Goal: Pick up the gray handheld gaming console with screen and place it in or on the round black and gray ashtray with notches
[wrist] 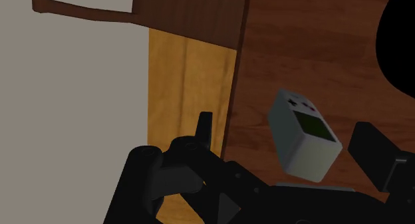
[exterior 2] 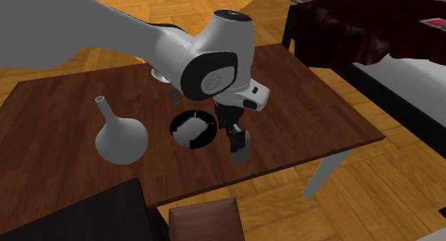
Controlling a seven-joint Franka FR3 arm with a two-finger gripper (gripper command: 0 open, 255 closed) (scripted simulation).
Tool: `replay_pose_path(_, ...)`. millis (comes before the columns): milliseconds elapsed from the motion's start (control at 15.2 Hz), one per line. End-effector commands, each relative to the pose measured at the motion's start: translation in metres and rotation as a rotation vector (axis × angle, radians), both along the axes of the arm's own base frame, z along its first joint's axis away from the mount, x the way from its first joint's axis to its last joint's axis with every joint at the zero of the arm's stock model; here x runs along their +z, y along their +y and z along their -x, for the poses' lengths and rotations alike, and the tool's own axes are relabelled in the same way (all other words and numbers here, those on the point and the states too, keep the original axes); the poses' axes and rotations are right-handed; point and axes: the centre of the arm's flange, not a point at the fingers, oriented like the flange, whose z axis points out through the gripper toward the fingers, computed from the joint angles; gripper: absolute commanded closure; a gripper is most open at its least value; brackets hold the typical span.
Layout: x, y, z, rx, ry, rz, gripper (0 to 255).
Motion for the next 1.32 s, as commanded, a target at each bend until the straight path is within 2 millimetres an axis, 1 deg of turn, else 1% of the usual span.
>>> replay_pose_path(0, -0.018, 0.012, -0.017, 0.007, 0.007, -0.002, 0)
replay_pose_path(462, -0.079, 0.055, -0.074, 0.031, 0.029, -0.010, 0)
replay_pose_path(528, -0.085, 0.059, -0.080, 0.034, 0.031, -0.010, 0)
replay_pose_path(990, -0.122, 0.059, -0.078, 0.034, 0.031, -0.010, 0)
replay_pose_path(1056, -0.125, 0.059, -0.077, 0.034, 0.032, -0.011, 0)
replay_pose_path(1254, -0.125, 0.059, -0.078, 0.034, 0.031, -0.010, 0)
